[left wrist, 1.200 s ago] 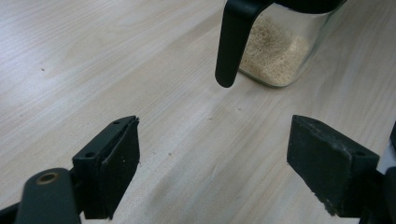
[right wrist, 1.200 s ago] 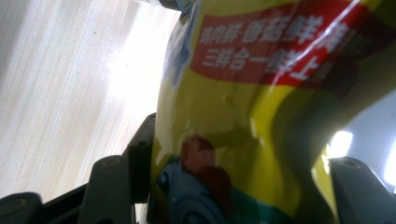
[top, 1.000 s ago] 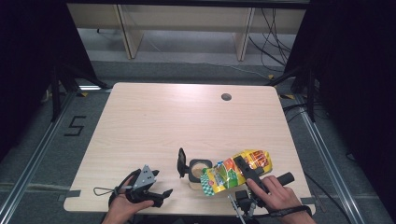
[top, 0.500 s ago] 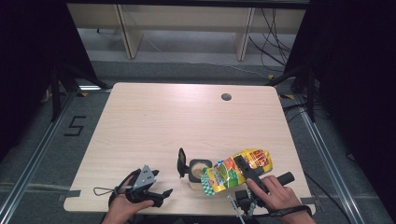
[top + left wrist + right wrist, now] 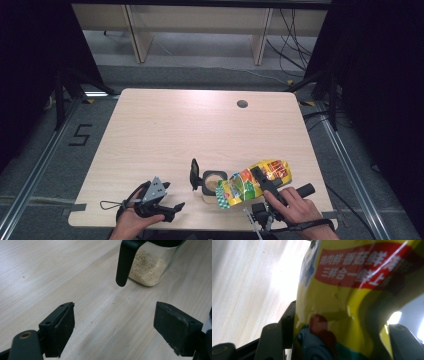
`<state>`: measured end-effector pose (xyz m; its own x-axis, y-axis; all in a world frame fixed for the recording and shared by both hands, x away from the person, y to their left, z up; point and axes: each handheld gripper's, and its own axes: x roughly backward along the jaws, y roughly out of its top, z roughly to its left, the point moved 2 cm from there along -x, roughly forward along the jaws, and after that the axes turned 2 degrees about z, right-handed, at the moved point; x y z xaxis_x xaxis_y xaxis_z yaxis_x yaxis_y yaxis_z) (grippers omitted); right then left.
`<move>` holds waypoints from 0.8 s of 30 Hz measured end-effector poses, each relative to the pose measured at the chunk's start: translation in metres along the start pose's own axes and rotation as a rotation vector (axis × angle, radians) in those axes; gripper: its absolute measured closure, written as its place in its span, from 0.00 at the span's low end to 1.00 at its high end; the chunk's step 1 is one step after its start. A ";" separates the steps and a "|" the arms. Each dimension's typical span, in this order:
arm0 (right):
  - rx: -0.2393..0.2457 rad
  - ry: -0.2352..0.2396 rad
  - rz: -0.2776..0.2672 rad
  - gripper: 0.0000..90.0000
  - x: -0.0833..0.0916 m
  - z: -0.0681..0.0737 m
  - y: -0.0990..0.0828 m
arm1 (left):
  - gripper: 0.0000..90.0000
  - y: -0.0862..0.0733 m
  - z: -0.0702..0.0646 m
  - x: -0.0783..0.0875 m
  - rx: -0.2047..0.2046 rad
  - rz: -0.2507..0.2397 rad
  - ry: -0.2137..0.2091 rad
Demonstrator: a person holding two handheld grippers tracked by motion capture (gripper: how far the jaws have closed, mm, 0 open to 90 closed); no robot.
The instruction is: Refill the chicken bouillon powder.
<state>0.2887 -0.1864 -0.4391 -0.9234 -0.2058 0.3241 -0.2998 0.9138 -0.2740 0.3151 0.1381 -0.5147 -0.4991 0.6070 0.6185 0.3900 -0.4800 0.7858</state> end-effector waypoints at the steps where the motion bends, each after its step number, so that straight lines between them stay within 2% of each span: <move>1: 0.002 0.010 -0.013 0.48 0.000 -0.001 0.000 | 0.19 0.000 0.000 0.000 0.001 0.003 0.006; 2: 0.001 0.023 -0.010 0.48 0.001 -0.003 -0.001 | 0.19 -0.001 -0.001 0.000 0.020 0.012 0.000; 3: 0.003 0.027 -0.020 0.48 0.000 -0.006 -0.001 | 0.19 0.000 -0.002 -0.001 0.039 -0.006 -0.001; 4: 0.003 0.027 -0.020 0.48 0.000 -0.006 -0.001 | 0.19 -0.001 0.000 0.000 0.006 0.018 0.000; 5: 0.039 0.024 -0.038 0.48 -0.002 -0.011 0.000 | 0.19 0.000 0.002 0.001 -0.022 0.025 0.007; 6: -0.001 0.037 -0.017 0.48 -0.002 -0.010 0.000 | 0.19 0.000 0.001 0.000 -0.008 0.014 0.002; 7: 0.025 0.034 -0.033 0.48 -0.004 -0.014 0.001 | 0.19 0.000 0.001 0.000 -0.010 0.017 -0.002; 8: 0.010 0.043 -0.020 0.48 -0.003 -0.013 0.001 | 0.19 0.000 0.001 0.000 -0.011 0.015 0.002; 9: 0.010 0.048 -0.021 0.48 -0.004 -0.013 0.002 | 0.19 0.000 -0.002 -0.001 0.035 -0.004 0.003; 10: 0.035 0.049 -0.037 0.48 -0.005 -0.016 0.003 | 0.19 -0.001 0.000 0.000 0.015 0.012 0.007; 11: 0.018 0.067 -0.019 0.48 -0.005 -0.014 0.003 | 0.19 0.000 -0.001 0.000 0.030 -0.001 0.005; 13: 0.035 0.051 -0.036 0.48 -0.006 -0.016 0.005 | 0.19 0.000 -0.001 0.000 0.033 -0.007 0.002; 15: 0.043 0.081 -0.018 0.48 -0.005 -0.016 0.005 | 0.19 0.000 -0.001 0.001 0.015 0.000 0.006; 16: 0.006 0.087 -0.002 0.48 -0.004 -0.013 0.005 | 0.19 0.000 0.000 0.001 0.011 0.002 0.008; 17: 0.033 0.069 -0.023 0.48 -0.005 -0.016 0.006 | 0.19 0.000 -0.001 0.000 0.013 -0.001 0.005; 21: 0.022 0.066 -0.017 0.48 -0.004 -0.015 0.005 | 0.19 0.000 0.001 0.000 -0.004 0.005 0.005; 22: 0.040 0.053 -0.035 0.48 -0.006 -0.016 0.005 | 0.19 0.000 0.000 0.001 -0.002 0.005 0.005; 23: 0.006 0.050 -0.043 0.48 -0.006 -0.013 0.005 | 0.19 0.000 0.000 0.000 0.005 -0.001 0.002; 24: 0.006 0.050 -0.043 0.48 -0.006 -0.013 0.005 | 0.19 0.000 0.000 0.000 0.005 -0.001 0.002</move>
<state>0.2963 -0.1757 -0.4305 -0.8965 -0.2264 0.3808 -0.3402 0.9024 -0.2646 0.3149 0.1382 -0.5142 -0.5011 0.6063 0.6175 0.3931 -0.4762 0.7866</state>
